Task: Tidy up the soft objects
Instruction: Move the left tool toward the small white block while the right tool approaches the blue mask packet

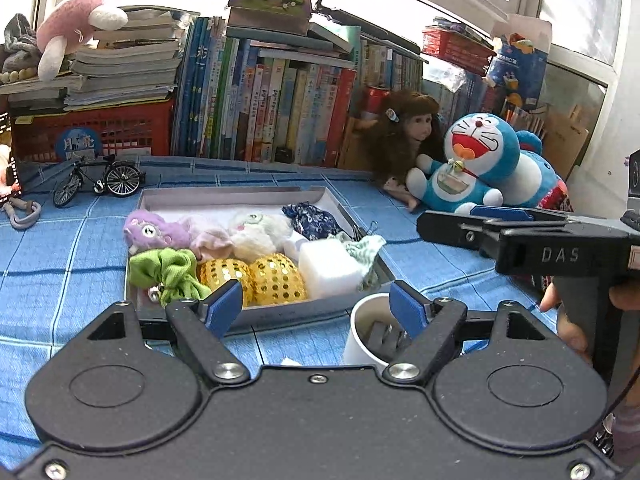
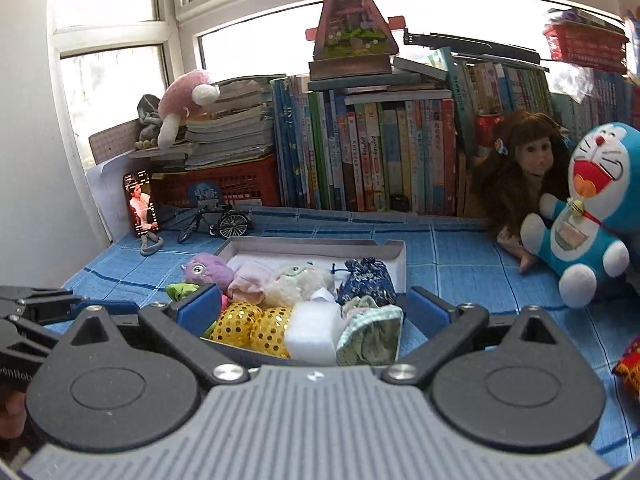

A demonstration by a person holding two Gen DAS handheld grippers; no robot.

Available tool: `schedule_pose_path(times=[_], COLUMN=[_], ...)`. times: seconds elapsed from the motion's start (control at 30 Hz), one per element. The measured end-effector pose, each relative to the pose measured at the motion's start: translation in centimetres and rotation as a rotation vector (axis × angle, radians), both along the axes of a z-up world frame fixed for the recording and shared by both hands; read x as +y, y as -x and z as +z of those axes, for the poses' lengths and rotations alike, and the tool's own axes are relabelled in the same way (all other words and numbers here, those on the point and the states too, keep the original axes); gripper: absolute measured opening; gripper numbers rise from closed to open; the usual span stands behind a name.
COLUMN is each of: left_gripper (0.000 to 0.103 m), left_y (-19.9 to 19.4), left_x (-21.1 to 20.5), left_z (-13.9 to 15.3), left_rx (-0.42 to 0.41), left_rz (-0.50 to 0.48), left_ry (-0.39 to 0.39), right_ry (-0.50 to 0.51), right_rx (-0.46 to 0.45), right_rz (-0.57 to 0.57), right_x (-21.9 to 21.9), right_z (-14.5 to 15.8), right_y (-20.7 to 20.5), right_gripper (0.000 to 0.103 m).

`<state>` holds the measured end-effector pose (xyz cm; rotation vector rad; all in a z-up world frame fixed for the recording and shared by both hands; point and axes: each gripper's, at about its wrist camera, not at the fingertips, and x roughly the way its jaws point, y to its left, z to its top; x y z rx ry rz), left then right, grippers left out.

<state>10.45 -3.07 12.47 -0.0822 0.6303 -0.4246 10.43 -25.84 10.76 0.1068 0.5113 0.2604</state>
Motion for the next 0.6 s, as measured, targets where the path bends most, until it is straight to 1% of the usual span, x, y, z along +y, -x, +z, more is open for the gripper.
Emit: schedule_pose_path(times=[0.13, 0.33, 0.5, 0.6], left_gripper=[0.079, 0.079, 0.079, 0.079], left_y=[0.9, 2.1, 3.1, 3.7], left_x=[-0.1, -0.2, 0.0, -0.1], left_z=[-0.7, -1.8, -2.9, -3.4], left_rx=[-0.005, -0.033, -0.012, -0.014], left_rz=[-0.002, 0.002, -0.012, -0.017], left_ry=[0.006, -0.028, -0.023, -0.032], right_ry=[-0.003, -0.007, -0.014, -0.029], right_rx=[0.003, 0.013, 0.033, 0.044], right_rz=[-0.021, -0.061, -0.096, -0.119], right_x=[-0.7, -2.1, -3.2, -3.9], right_z=[-0.6, -1.9, -3.0, -3.6], right_y=[0.7, 1.6, 2.2, 2.5], right_gripper=[0.102, 0.102, 0.102, 0.102])
